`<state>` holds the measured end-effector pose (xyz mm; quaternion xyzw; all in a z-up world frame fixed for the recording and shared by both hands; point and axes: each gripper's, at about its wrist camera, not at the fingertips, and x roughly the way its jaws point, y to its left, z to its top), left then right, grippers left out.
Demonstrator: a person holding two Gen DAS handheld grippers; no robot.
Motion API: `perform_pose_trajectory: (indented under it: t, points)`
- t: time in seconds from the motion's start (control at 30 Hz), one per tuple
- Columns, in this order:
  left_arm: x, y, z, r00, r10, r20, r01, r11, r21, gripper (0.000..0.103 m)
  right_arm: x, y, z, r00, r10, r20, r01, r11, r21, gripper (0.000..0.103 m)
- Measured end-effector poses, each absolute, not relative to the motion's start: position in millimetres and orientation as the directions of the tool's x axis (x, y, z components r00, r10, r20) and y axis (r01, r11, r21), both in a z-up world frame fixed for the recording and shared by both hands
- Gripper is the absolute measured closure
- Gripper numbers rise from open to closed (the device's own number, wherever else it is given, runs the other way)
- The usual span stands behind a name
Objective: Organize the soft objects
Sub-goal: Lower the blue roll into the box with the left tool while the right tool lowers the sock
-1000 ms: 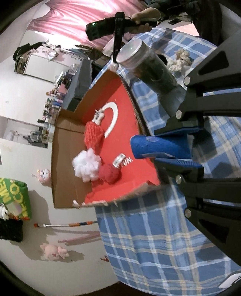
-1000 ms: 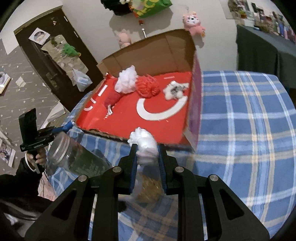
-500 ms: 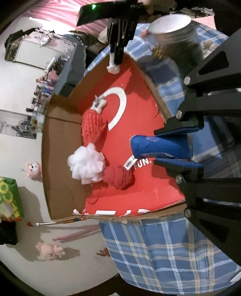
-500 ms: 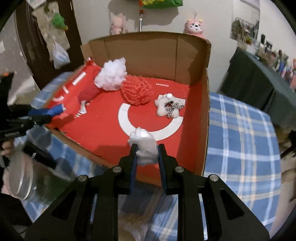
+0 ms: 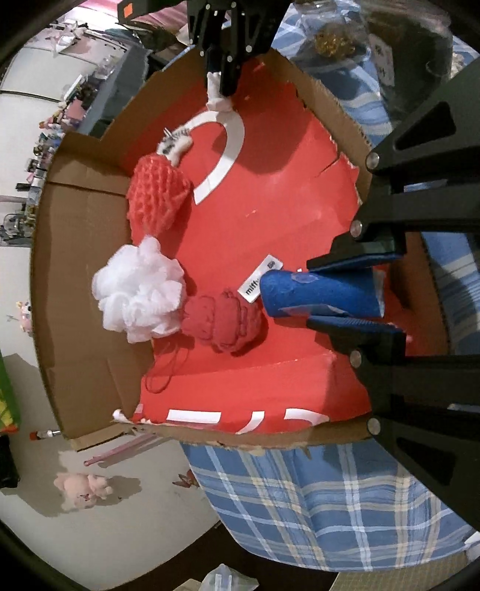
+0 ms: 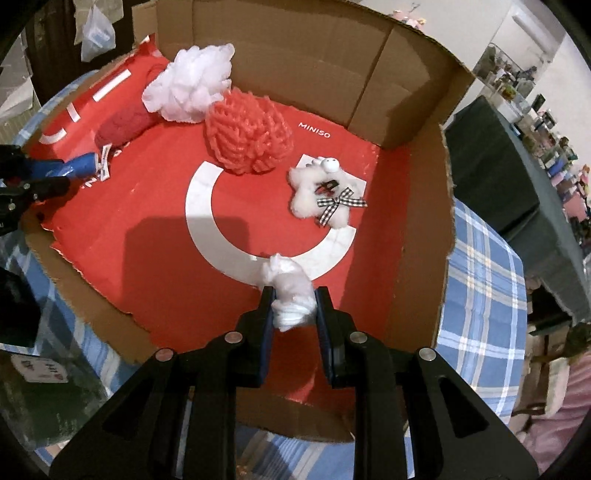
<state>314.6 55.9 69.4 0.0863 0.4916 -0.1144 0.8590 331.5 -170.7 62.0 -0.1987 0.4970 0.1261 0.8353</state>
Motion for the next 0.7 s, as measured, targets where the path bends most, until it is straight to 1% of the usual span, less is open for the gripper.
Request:
perform_pose_trajectory:
  t: [0.1,0.43,0.47,0.63,0.7]
  points:
    - [318.7,54.2,66.4,0.483,-0.108,-0.869,0.284,0.958,0.039,0.077,332.1,-166.3,58.1,0.478,-0.011,-0.878,-0.419,0.876,-0.239,0.083]
    - [323.3,51.2,61.1,0.475,-0.106,-0.874,0.289,0.956,0.042,0.075,340.4,-166.5,53.1,0.457,-0.013,-0.889,-0.413,0.882,-0.225,0.082]
    - [323.2,51.2,61.2,0.474,-0.109,-0.874,0.292,0.956,0.039,0.074,340.6,-165.5,53.0,0.455,-0.011,-0.89,-0.414,0.882,-0.223,0.082]
    - [322.5,48.6,63.1,0.472,-0.134,-0.871,0.308,0.951,0.02,0.06,340.7,-165.0,52.9,0.451,-0.007,-0.893,-0.421,0.88,-0.219,0.081]
    - [321.3,47.0,64.3,0.477,-0.138,-0.868,0.312,0.95,0.02,0.057,340.5,-165.0,53.1,0.443,0.001,-0.897,-0.428,0.879,-0.21,0.079]
